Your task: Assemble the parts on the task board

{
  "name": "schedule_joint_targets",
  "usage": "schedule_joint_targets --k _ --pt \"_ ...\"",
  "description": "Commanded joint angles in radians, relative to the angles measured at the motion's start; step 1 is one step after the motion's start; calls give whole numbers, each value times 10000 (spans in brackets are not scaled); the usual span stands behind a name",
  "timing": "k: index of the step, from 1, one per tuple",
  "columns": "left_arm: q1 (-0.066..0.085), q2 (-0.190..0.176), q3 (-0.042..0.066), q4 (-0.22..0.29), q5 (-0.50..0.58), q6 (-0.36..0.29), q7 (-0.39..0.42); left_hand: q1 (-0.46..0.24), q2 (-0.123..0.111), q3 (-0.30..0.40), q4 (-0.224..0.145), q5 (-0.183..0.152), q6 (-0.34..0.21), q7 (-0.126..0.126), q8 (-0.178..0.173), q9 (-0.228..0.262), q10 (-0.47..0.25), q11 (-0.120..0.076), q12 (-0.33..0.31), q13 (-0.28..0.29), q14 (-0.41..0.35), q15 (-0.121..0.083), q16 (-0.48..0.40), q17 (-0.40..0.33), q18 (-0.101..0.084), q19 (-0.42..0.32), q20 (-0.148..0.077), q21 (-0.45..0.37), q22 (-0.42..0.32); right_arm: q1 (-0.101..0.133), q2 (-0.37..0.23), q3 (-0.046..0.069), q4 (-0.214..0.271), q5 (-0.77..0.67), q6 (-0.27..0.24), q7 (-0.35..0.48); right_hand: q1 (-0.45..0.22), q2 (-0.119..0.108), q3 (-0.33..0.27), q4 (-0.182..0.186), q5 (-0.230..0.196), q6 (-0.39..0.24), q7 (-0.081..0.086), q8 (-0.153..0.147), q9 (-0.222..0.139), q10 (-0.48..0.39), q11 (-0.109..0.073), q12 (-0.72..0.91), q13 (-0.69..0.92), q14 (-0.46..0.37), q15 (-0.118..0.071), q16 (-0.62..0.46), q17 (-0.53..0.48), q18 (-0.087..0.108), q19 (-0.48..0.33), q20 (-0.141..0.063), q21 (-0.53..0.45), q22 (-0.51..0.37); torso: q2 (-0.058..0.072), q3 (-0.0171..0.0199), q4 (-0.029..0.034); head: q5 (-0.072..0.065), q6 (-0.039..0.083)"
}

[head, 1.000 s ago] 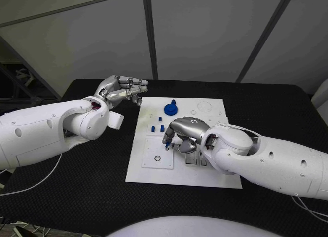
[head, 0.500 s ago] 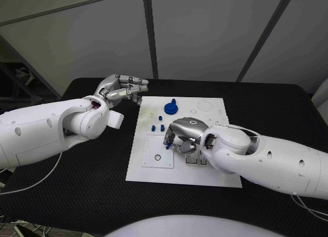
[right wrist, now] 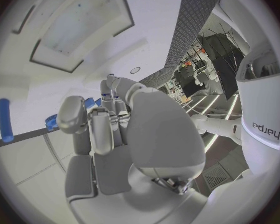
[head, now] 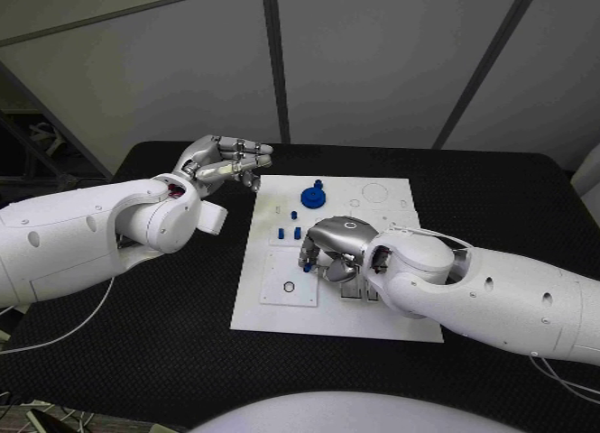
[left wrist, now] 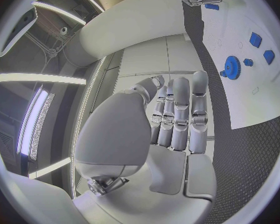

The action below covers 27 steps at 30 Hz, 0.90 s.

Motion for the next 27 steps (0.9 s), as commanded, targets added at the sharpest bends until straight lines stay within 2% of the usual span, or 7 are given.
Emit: schedule_joint_targets --k 1,7,9,11,13,18,27 --pt "15 0 8 18 28 138 3 -13 77 -15 -52 -32 -42 59 -14 -13 -65 26 33 7 -70 25 -42 -14 120 -58 -10 -59 -14 -5 43 -51 -10 -150 267 -108 -156 -1 -54 29 -55 -26 52 -4 11 10 19 -51 12 703 -11 39 477 -165 -39 19 23 -18 1 -4 -3 -13 -4" --pt "16 7 8 22 28 160 -15 -13 77 -15 -52 -32 -42 59 -14 -13 -65 26 33 7 -70 25 -42 -14 120 -58 -10 -59 -14 -8 80 -99 -22 -158 336 -138 -267 -32 -175 54 16 -104 73 -52 3 -73 40 -108 24 693 10 35 442 -159 -78 42 -1 -46 -3 -5 -3 -19 -5" --pt "16 8 8 22 29 165 -22 -13 77 -15 -52 -32 -42 59 -14 -13 -65 26 33 7 -70 25 -42 -14 120 -58 -10 -59 -14 -8 80 -106 -21 -159 279 -135 -374 -81 -258 95 92 -313 144 -138 -42 -279 98 -208 -3 682 62 22 404 -153 -119 74 -37 -92 -7 -5 -3 -18 -8" --pt "16 4 8 24 29 170 -32 -13 79 -15 -52 -32 -43 59 -14 -13 -67 26 33 7 -70 26 -42 -15 120 -58 -9 -60 -15 -8 70 -111 -17 -159 187 -135 -519 -192 -320 154 160 -770 271 -177 -144 -837 241 -277 -119 668 192 13 363 -139 -203 161 -117 -198 -6 -4 -6 -5 -3" --pt "17 -1 8 27 29 182 -46 -13 86 -16 -54 -31 -46 59 -15 -13 -76 28 35 6 -72 28 -44 -18 120 -59 -8 -63 -18 -8 47 -114 -8 -162 13 -126 -618 -318 -364 186 167 -1412 269 -177 -264 -1348 333 -252 -245 646 274 -6 299 -99 -313 256 -229 -350 -7 -2 -3 -5 16" --pt "17 -8 8 21 29 204 -68 -13 86 -16 -54 -31 -46 59 -15 -13 -76 28 35 6 -72 28 -44 -18 120 -59 -8 -63 -18 -10 -31 -117 59 -235 -428 -94 -660 -453 -462 181 153 -1951 247 -154 -266 -2095 446 -198 -397 584 361 -95 107 -1 -623 357 -534 -769 -10 10 -4 11 52" --pt "16 -25 7 -18 29 257 -116 -71 127 -34 -22 -33 -54 66 -15 -11 -104 37 47 7 -74 40 -49 -31 117 -59 3 -81 -35 -55 -578 -107 634 -391 -1384 -2 -714 -490 -628 215 -9 -2031 221 -114 -232 -2274 463 -25 -381 546 378 -155 -34 26 -703 399 -645 -904 -17 14 -22 32 70"
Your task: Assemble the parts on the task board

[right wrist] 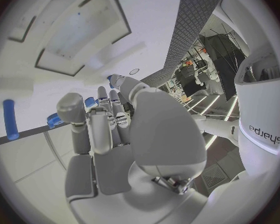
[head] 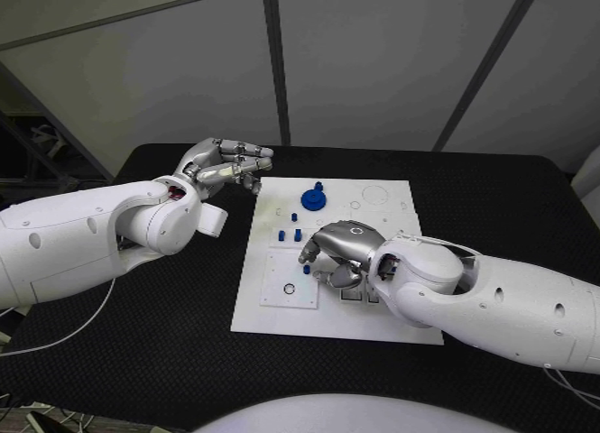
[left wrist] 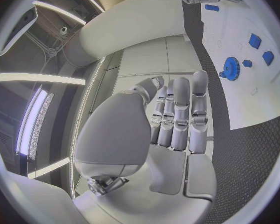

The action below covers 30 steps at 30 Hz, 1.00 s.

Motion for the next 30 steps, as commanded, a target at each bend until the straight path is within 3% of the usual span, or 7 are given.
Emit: schedule_joint_targets --k 1,5,8,10,15,21,30 --pt "14 -8 7 -11 25 174 -21 -7 64 -34 -21 -33 -17 29 -14 -12 -66 -2 47 8 -40 7 -49 -9 117 -60 3 -42 -10 7 -267 13 285 -210 -936 70 -45 -24 -87 0 -65 -30 10 41 24 -61 -28 111 13 494 68 -27 15 25 -31 28 -31 5 -9 0 -19 -7 18" --pt "13 -14 6 -19 25 209 -36 -7 64 -34 -21 -33 -17 29 -14 -12 -66 -2 47 8 -40 7 -49 -9 117 -60 3 -42 -10 16 -825 85 644 -160 -1151 24 -33 0 -115 13 -56 64 2 81 49 -12 -52 225 27 500 52 -8 19 23 0 19 -24 19 -6 -12 -21 -68 54" --pt "13 -19 5 -15 25 251 -36 -1 75 -31 -26 -31 -16 26 -13 -10 -68 -6 54 9 -41 7 -51 -12 118 -59 4 -46 -14 38 -1271 368 777 62 -1008 -57 -45 4 -140 35 -52 141 -5 107 66 16 -66 300 30 492 40 -26 -26 24 3 10 -36 5 1 -17 -20 -149 111" --pt "12 -19 4 -14 25 272 -16 -1 76 -32 -26 -31 -16 25 -12 -10 -68 -6 55 10 -41 7 -51 -13 118 -59 4 -47 -15 69 -1581 633 776 233 -587 -153 -95 -47 -205 66 -68 160 -46 101 69 -31 -65 328 18 485 41 -37 -59 33 -27 7 -76 -46 0 -14 -23 -184 114" --pt "12 -16 3 -18 42 292 37 -166 37 -164 38 -56 -21 13 -2 -5 -121 0 85 13 -46 25 -52 -34 116 -65 28 -95 -60 180 -2015 878 663 395 72 -209 -196 -215 -972 258 -47 18 -288 26 45 -633 32 538 17 174 150 -448 -799 168 -643 102 -648 -736 -2 -15 -40 -207 163" --pt "12 12 2 -23 92 334 73 -174 35 -173 41 -56 -22 12 -1 -5 -125 0 87 14 -46 26 -52 -35 116 -65 29 -98 -63 246 -2227 976 398 458 405 -245 -63 -156 -1551 382 40 6 -345 34 51 -828 40 883 37 179 167 -337 -776 169 -644 119 -681 -753 2 -12 -7 -237 197" --pt "12 -9 1 -8 106 354 69 -169 38 -183 34 -53 -22 4 2 -4 -130 -6 96 16 -47 24 -51 -39 119 -65 30 -107 -72 260 -2118 997 143 374 752 -303 101 -42 -1706 412 45 18 -385 41 56 -830 21 1116 47 192 152 -287 -782 166 -610 109 -675 -739 16 -18 -13 -251 203"
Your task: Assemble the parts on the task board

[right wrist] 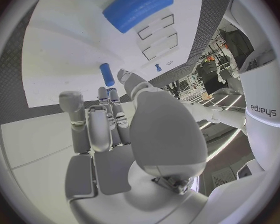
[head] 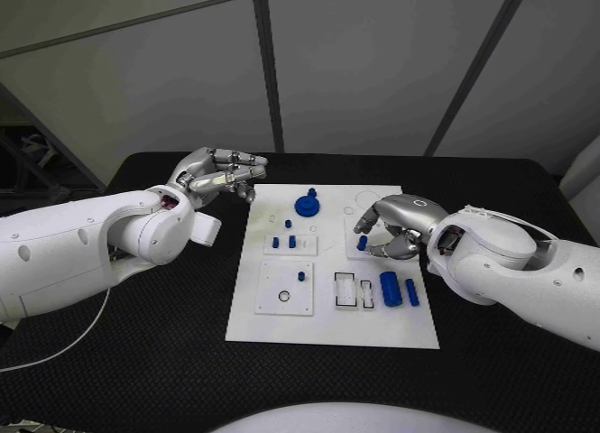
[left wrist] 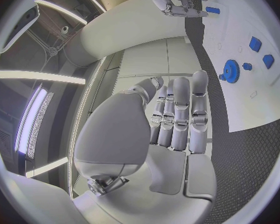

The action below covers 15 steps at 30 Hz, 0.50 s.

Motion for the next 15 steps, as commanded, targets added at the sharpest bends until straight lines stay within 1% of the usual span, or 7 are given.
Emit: schedule_joint_targets --k 1,8,10,12,15 --pt "13 -12 5 12 67 146 94 -62 11 -55 -10 -53 -22 5 2 -4 -57 -5 48 16 -47 23 -51 -8 119 -64 30 -31 -8 18 61 10 -57 -1 410 -80 158 20 -66 -16 37 13 -72 -16 4 -37 -19 119 15 216 54 73 -1 163 16 -1 -17 24 -3 -5 0 -4 -8" --pt "13 -21 5 22 68 162 82 -62 11 -55 -10 -53 -22 5 2 -4 -57 -5 48 16 -47 23 -51 -8 119 -64 30 -31 -8 18 240 10 -294 -106 451 -154 326 231 52 60 -42 225 17 42 37 206 -104 463 11 291 -22 192 97 119 239 -60 150 243 -8 -3 20 -15 1" --pt "13 -24 5 22 68 159 74 -49 25 -56 -18 -48 -20 1 6 -3 -59 -9 57 18 -47 19 -50 -11 122 -62 30 -37 -15 18 273 10 -335 -116 489 -173 387 310 204 107 -107 436 124 105 70 501 -203 627 9 356 -96 271 187 88 394 -130 275 407 -7 -2 20 -8 -4" --pt "13 -26 5 19 68 157 67 -46 32 -55 -20 -47 -19 1 7 -2 -59 -11 60 19 -47 18 -50 -12 123 -61 30 -39 -17 17 294 10 -360 -121 529 -194 441 365 336 130 -168 606 173 157 96 727 -261 713 5 398 -145 324 256 62 501 -188 366 528 -2 1 5 -3 -15" --pt "13 -27 5 17 68 160 57 -43 37 -55 -21 -45 -18 1 8 -2 -59 -11 63 19 -46 17 -50 -13 124 -61 30 -40 -19 17 319 10 -395 -129 593 -227 528 426 550 147 -247 880 174 236 135 1114 -338 815 6 433 -217 362 294 18 661 -253 508 717 -3 5 -4 -5 -27"
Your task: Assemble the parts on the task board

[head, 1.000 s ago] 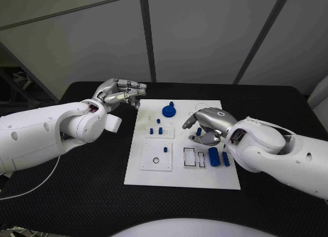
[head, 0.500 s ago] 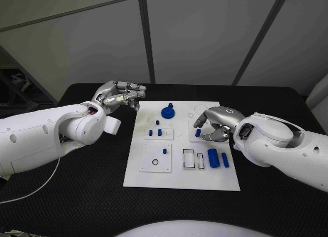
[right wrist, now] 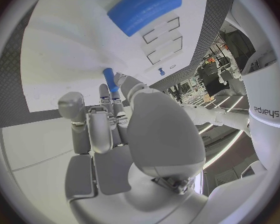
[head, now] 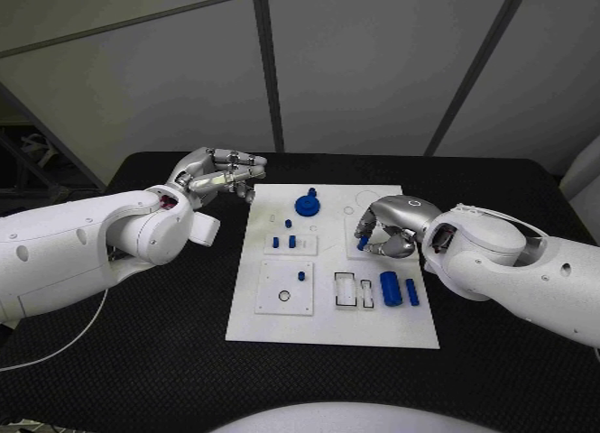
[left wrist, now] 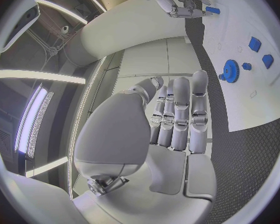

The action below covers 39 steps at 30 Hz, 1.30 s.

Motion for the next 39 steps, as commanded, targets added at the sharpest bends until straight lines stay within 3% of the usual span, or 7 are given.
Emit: schedule_joint_targets --k 1,14,23,30,34,35,39 --pt "14 -6 6 12 48 124 57 -44 38 -54 -21 -46 -18 1 8 -2 -59 -11 63 9 -46 17 -50 -14 123 -61 30 -40 -8 15 25 6 -27 -91 248 -122 89 52 163 11 -61 198 -11 77 27 274 -58 53 4 430 -116 44 1 9 131 -32 103 131 -1 9 -20 8 -23" --pt "14 -6 6 12 48 133 27 -44 38 -54 -21 -46 -18 1 8 -2 -59 -11 63 9 -46 17 -50 -14 123 -61 30 -40 -8 13 219 5 -233 -105 292 -195 159 72 455 27 -96 466 -37 105 51 559 -115 -45 -32 432 -179 32 -55 -34 276 -86 241 314 -5 6 -7 -15 -48" --pt "14 -23 7 28 48 140 3 -38 48 -55 -24 -44 -17 1 10 -2 -60 -13 68 10 -46 16 -49 -16 125 -59 30 -43 -12 11 259 4 -243 -134 -214 -217 290 168 726 -47 -90 840 -59 192 107 998 -190 -136 11 454 -256 84 3 -86 464 -149 437 572 -4 2 -11 -28 -62" --pt "14 -34 7 28 48 143 -1 -27 67 -55 -31 -41 -15 2 14 -1 -62 -15 78 13 -45 13 -47 -19 127 -55 29 -49 -20 8 69 5 94 -174 -690 -161 308 197 803 -86 -105 1016 -106 238 145 1202 -248 -170 48 475 -298 135 75 -108 543 -186 524 688 -25 6 -15 -17 -63" --pt "14 -22 7 -4 48 148 -5 -14 77 -53 -39 -39 -15 1 16 0 -63 -16 85 14 -46 10 -47 -21 129 -53 28 -53 -24 12 -159 14 528 -142 -980 -148 310 198 808 -89 -104 1028 -109 241 147 1217 -253 -172 51 477 -302 141 83 -111 553 -189 534 703 -32 11 -20 -25 -46" --pt "14 -17 7 -11 48 151 -6 -14 77 -53 -39 -39 -15 1 16 0 -63 -16 85 14 -46 10 -47 -21 129 -53 28 -53 -24 13 -210 25 636 -111 -1034 -145 314 198 814 -96 -102 1042 -113 243 151 1233 -259 -176 54 481 -306 150 99 -115 563 -193 545 718 -35 9 -16 -33 -36" --pt "13 10 7 -30 48 163 -8 -14 77 -53 -39 -39 -15 1 16 0 -63 -16 85 14 -46 10 -47 -21 129 -53 28 -53 -24 15 -295 280 1030 6 -1182 -114 314 198 815 -97 -102 1043 -114 244 151 1234 -259 -177 55 481 -306 151 100 -115 564 -193 546 719 -29 0 -3 -34 -14"
